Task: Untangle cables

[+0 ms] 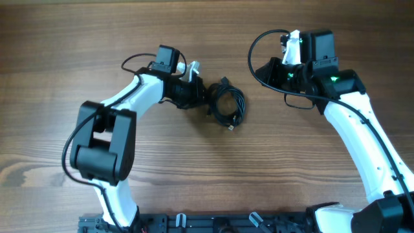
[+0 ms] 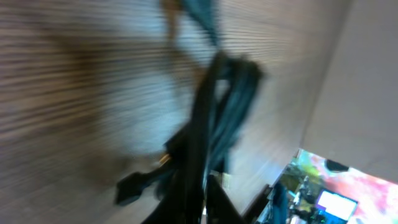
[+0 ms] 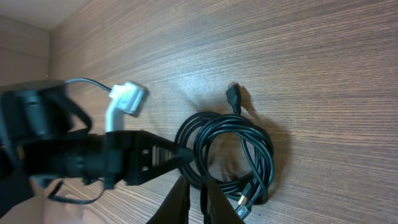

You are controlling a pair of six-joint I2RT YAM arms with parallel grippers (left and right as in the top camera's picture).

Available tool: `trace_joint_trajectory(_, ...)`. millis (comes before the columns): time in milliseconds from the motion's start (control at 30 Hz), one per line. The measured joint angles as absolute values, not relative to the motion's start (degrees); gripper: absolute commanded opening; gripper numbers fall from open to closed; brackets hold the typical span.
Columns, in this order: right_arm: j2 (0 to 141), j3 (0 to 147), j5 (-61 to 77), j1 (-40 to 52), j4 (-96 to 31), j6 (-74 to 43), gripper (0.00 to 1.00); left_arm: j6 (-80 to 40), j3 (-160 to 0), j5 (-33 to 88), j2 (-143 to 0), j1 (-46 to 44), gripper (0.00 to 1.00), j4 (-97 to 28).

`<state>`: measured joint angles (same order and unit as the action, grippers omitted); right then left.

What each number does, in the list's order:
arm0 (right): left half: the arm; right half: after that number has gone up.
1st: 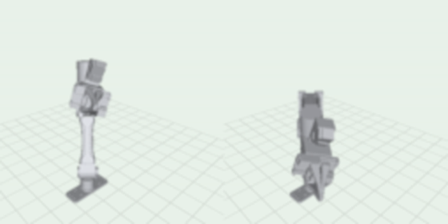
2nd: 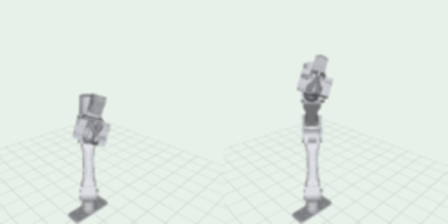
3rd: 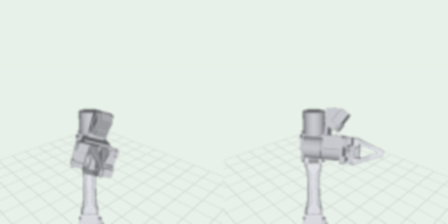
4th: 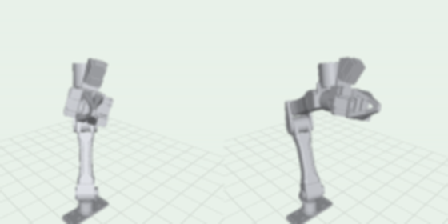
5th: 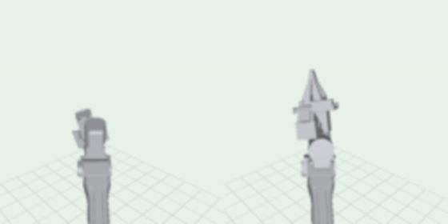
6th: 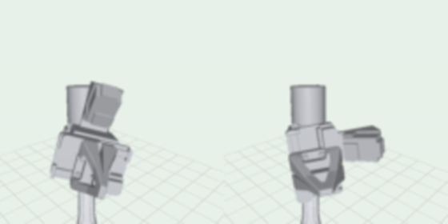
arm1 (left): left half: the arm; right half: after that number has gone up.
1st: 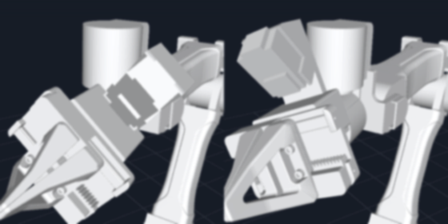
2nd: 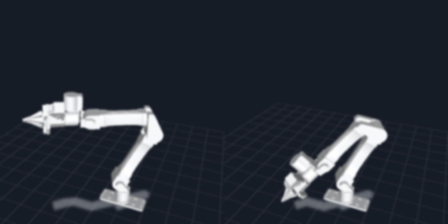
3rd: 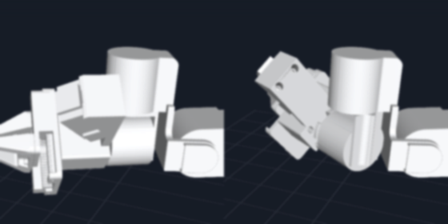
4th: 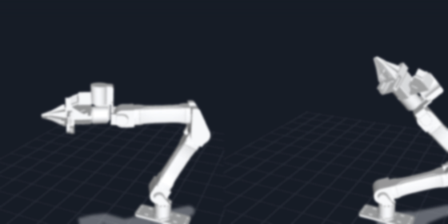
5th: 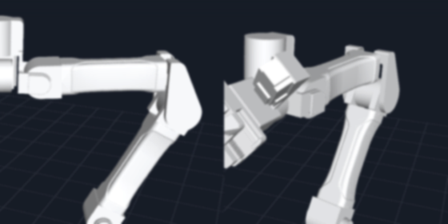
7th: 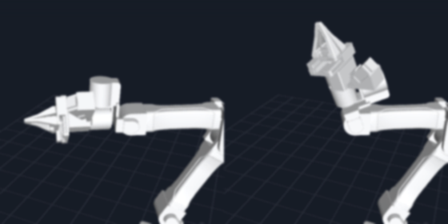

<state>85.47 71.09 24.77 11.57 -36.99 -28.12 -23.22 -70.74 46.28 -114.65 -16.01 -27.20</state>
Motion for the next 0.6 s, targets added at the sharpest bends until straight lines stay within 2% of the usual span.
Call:
trace_joint_trajectory(100,85.47,71.09,24.69,11.57,-37.10,-27.86,0.19,-24.64,-70.65,42.24,-116.38,-16.05,0.39,-28.42)
trace_joint_trajectory(267,85.47,71.09,24.34,11.57,-37.10,-27.73,0.22,-25.65,-70.54,35.97,-116.57,-16.05,0.41,-28.42)
trace_joint_trajectory(600,85.47,71.09,24.32,11.57,-37.10,-27.73,0.23,-24.47,-70.87,30.28,-115.50,-17.69,0.54,-26.28)
